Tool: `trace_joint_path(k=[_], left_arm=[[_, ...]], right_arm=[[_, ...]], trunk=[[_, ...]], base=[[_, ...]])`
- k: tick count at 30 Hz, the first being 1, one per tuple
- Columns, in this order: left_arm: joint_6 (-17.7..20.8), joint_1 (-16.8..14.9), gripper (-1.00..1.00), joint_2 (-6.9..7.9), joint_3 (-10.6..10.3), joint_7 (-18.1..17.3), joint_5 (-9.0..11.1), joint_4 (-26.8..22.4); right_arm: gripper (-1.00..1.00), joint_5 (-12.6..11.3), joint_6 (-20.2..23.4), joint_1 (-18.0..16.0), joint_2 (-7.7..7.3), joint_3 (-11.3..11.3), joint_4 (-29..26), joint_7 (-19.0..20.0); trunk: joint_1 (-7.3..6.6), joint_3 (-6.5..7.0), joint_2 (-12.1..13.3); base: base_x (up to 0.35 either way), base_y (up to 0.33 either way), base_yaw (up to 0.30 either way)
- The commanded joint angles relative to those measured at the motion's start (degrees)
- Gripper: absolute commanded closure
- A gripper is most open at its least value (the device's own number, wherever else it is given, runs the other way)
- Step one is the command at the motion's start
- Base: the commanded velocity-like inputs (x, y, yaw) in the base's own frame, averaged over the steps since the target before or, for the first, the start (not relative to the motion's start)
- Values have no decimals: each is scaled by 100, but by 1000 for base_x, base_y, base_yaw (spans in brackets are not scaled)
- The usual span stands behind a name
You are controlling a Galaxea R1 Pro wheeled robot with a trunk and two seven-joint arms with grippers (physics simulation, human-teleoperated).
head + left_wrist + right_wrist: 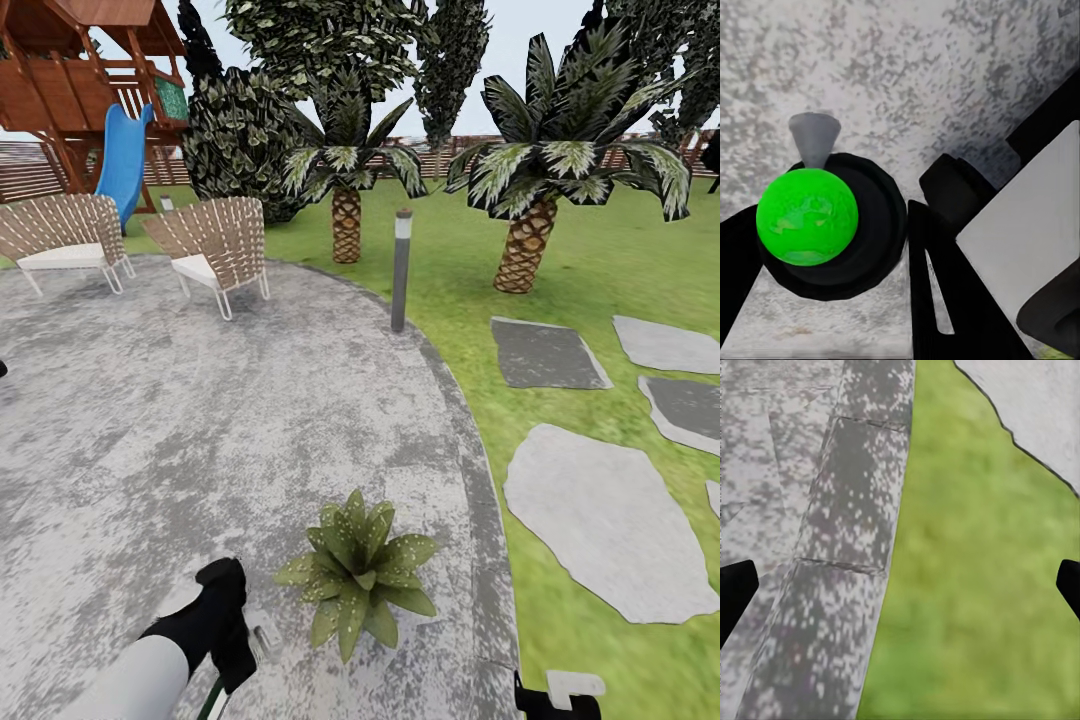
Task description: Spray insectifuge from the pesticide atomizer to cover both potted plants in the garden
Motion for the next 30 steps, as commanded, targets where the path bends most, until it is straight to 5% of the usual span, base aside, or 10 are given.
trace_joint_path(k=[1,6,16,23,30], left_arm=[[43,-2,100,6,37,145,84,124],[42,-42,100,-68,163,788,427,205],[22,-40,100,-47,181,818,450,261],[32,-36,100,-61,181,818,451,273],[35,-36,100,-75,170,818,451,209]], right_arm=[[-100,60,-18,-5,1,-28,10,-27],[-100,61,-21,-5,2,-27,15,-27],[-100,60,-21,-5,2,-31,8,-27],[-100,60,-21,-5,12,-29,8,-32],[-100,60,-21,-5,20,-26,8,-34]], trunk=[[-1,-5,-2],[-1,-5,-2],[-1,-5,-2],[-1,-5,-2],[-1,-5,-2]], base=[[0,0,0],[0,0,0],[11,0,0],[274,0,2],[94,0,218]])
